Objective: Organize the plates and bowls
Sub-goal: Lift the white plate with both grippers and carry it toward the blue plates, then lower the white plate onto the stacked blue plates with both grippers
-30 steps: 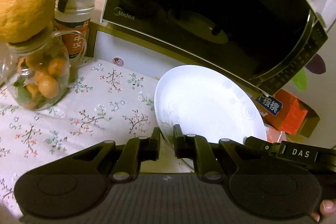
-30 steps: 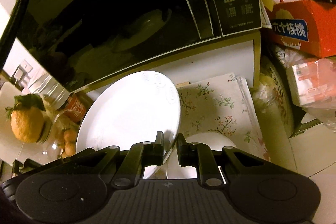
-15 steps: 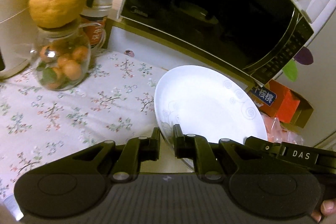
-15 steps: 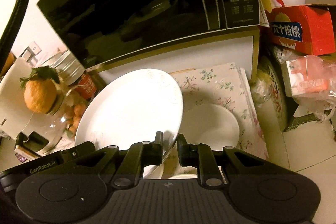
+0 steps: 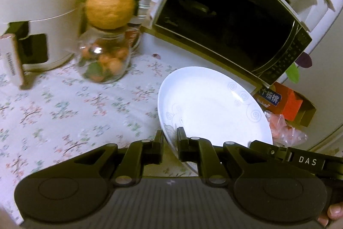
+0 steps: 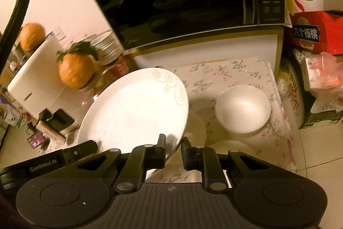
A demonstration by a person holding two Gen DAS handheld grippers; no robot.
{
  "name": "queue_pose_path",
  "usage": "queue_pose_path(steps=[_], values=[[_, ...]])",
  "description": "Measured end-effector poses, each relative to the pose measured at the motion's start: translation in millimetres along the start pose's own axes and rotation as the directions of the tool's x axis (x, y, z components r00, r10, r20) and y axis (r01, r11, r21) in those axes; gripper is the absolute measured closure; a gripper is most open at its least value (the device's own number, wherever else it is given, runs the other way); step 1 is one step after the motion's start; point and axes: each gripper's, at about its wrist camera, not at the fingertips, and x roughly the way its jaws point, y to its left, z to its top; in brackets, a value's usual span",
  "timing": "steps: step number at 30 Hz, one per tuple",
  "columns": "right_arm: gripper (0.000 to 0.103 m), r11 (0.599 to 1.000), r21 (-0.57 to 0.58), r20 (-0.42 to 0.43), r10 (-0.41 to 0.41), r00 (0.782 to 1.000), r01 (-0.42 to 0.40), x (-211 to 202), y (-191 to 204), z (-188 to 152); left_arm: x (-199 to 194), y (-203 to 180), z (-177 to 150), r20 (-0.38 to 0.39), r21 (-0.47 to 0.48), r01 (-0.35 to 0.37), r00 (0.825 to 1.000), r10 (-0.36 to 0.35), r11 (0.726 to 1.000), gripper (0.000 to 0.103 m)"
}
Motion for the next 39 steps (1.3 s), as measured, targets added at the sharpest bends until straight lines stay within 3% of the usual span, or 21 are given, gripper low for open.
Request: queue_pose_path(steps=[15,39], values=[[0.087,0.998,-0.042,-0.05,0.045,0.998,-0.047,-11,55,-60,-49,51,-32,-0.017,-0.002,-0.047,0.999,0.047,0.999,0.093],[0.085,0.992,-0.07,-0.212,0.086,0.973,-0.103,30,93,-126,-58,114,-79,-0.12,-0.038,-0.152,0.982,0.146,0.988,0.093]])
